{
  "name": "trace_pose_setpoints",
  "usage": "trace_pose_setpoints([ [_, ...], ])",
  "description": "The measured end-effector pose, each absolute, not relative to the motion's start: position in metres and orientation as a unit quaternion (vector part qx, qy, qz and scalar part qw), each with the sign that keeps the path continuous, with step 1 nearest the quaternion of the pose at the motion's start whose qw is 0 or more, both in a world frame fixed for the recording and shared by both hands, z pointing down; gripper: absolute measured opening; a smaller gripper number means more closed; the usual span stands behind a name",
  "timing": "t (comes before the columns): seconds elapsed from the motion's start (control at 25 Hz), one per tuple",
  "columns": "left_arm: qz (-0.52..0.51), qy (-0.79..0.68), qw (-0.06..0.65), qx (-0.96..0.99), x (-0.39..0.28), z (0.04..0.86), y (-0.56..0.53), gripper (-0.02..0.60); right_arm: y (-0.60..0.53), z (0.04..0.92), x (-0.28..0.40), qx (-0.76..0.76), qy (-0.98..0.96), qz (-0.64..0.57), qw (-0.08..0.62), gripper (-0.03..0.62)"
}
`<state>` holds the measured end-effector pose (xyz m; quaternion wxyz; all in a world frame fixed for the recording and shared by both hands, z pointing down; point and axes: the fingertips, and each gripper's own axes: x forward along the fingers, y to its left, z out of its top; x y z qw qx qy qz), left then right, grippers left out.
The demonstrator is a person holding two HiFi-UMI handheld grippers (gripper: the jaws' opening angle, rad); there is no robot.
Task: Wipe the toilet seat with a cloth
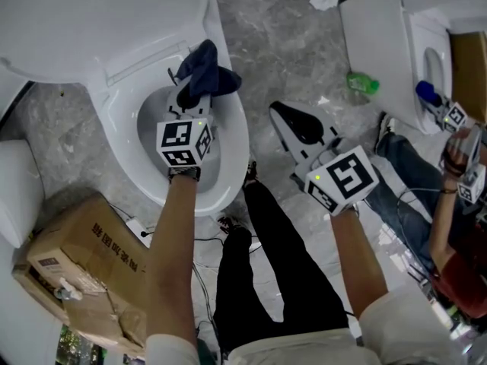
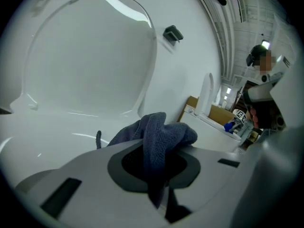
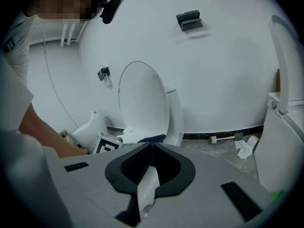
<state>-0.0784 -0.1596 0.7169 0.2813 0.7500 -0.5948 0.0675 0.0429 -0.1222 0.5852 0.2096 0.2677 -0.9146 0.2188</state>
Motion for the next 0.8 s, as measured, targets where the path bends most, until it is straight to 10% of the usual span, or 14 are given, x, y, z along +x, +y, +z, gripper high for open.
trace_pose_setpoints([
  [0.8,0.154,-0.405,0.325,0.841,0.020,0.727,-0.047,0.041,-0.072,0.582,0.053,0.287,-0.908,0.230,0.201,0.035],
])
